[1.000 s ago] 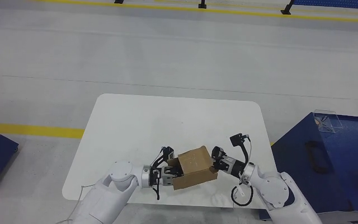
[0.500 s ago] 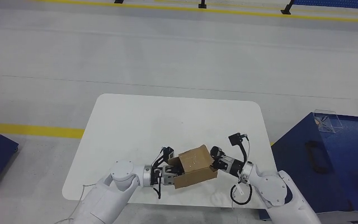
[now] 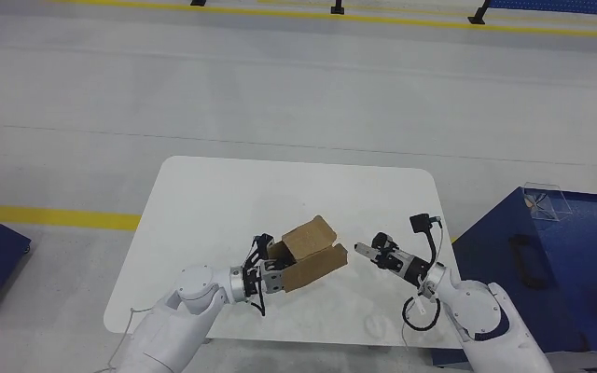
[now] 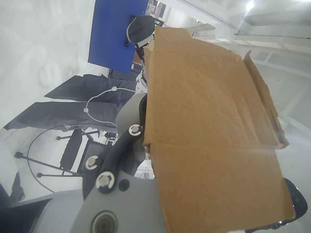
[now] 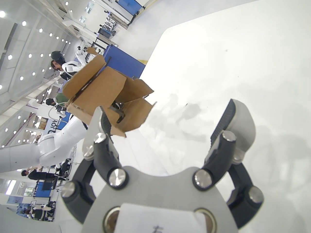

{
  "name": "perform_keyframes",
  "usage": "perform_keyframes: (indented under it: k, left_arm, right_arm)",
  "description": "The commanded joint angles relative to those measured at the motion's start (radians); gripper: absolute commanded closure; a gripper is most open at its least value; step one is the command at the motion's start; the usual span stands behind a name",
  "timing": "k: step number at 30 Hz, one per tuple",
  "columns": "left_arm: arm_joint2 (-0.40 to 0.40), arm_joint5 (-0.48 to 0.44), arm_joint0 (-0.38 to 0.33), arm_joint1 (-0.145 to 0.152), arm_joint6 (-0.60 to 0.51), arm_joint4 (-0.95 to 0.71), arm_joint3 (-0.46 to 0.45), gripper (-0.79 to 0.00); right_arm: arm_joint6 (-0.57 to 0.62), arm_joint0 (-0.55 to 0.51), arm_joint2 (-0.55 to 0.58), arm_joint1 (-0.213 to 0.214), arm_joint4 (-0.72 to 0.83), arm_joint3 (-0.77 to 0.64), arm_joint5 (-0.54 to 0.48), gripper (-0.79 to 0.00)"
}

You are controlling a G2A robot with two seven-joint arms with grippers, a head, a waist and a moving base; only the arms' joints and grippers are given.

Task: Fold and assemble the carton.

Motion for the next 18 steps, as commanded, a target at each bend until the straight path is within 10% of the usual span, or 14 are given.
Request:
perform_keyframes:
  k: [1, 18]
  left_arm:
    - [-0.007, 0.0, 0.004, 0.0, 0.017, -0.011, 0.001, 0.0]
    - [0.021, -0.105, 0.03, -0.002, 0.027, 0.087, -0.05, 0.0]
  right_arm:
    - [0.01, -0.004, 0.0, 0.001, -0.007, 0.002, 0.003, -0.785]
    - [-0.055, 0.041, -0.123, -0.018, -0.115, 0.024, 0.049, -0.785]
